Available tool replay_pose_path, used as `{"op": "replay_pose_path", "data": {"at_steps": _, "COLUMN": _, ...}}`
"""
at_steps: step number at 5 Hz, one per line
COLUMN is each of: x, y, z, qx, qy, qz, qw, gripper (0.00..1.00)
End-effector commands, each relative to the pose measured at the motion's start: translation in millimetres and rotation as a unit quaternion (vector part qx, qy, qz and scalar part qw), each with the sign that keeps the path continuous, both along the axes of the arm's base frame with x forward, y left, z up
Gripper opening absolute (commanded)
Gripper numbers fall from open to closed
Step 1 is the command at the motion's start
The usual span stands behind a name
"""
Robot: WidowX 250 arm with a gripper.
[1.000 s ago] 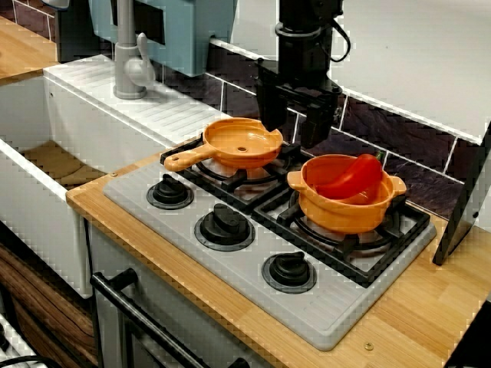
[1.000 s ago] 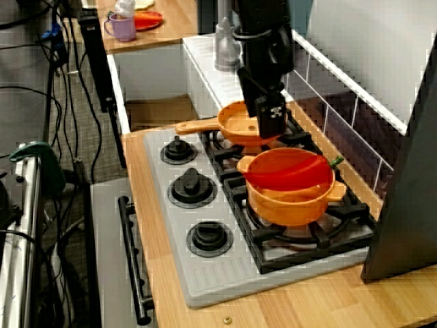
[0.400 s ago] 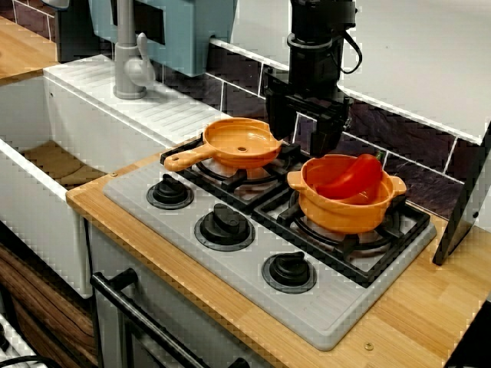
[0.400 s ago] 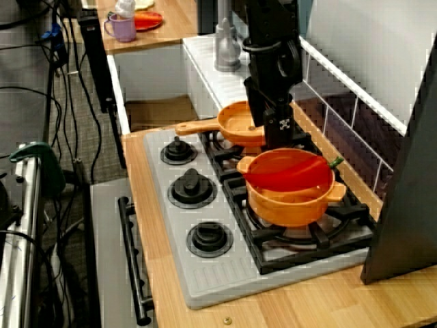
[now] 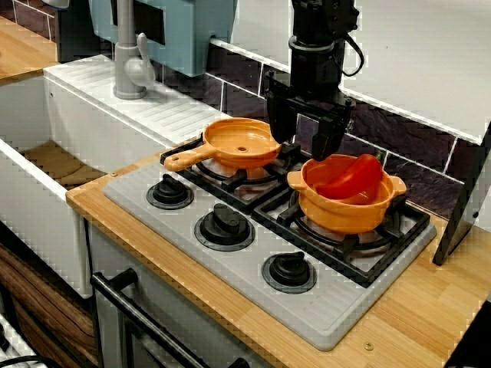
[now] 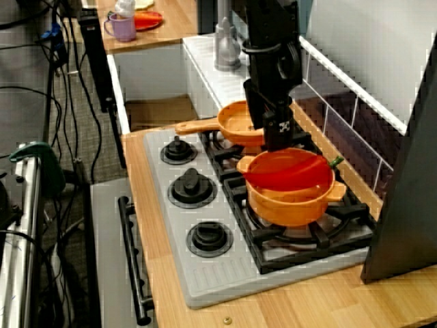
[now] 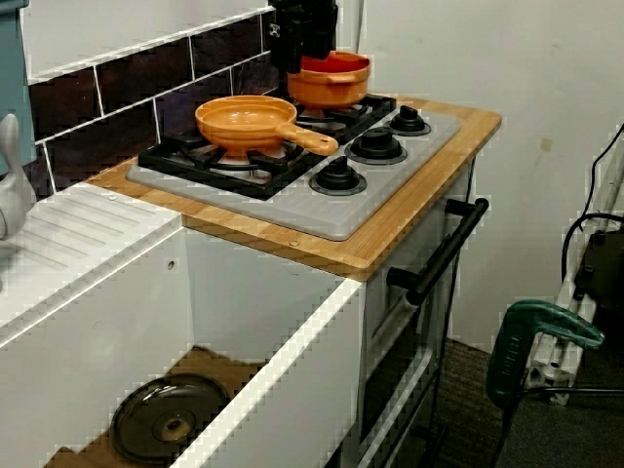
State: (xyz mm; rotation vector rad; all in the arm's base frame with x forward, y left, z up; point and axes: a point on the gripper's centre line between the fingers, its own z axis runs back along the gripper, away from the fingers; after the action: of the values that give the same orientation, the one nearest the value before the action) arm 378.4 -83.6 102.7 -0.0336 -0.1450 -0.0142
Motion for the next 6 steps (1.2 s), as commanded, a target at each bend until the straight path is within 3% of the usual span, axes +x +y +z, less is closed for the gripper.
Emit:
{"op": "replay_pose_path", "data": {"at_steps": 1, "x": 4.4, "y": -2, "z": 1.5, "qx": 0.000, "qy": -0.010, "qz": 0.006, "qw": 0.9999, "gripper": 1.00}}
{"op": "replay_pose_path", "data": {"at_steps": 3, "x": 7.5, "y": -3, "z": -7.8, "qx": 0.003, "qy": 0.003, "qz": 0.019, "qw": 0.9998, "gripper": 1.00}}
{"op": "replay_pose_path", "data": {"at_steps": 4, "x": 8.0, "y": -1, "z": -8.1, "qx": 0.005, "qy": -0.001, "qz": 0.019, "qw": 0.9998, "gripper": 0.71}}
{"op": "replay_pose_path", "data": {"at_steps": 5, "x": 6.8, "y": 3, "z": -6.1, "qx": -0.009, "qy": -0.009, "qz": 0.019, "qw": 0.9997, "gripper": 0.00}}
{"op": "replay_pose_path", "data": {"at_steps": 6, "x": 6.7, "y": 10, "z": 3.1, "qx": -0.016, "qy": -0.009, "qz": 0.026, "qw": 0.9995, "gripper": 0.00}}
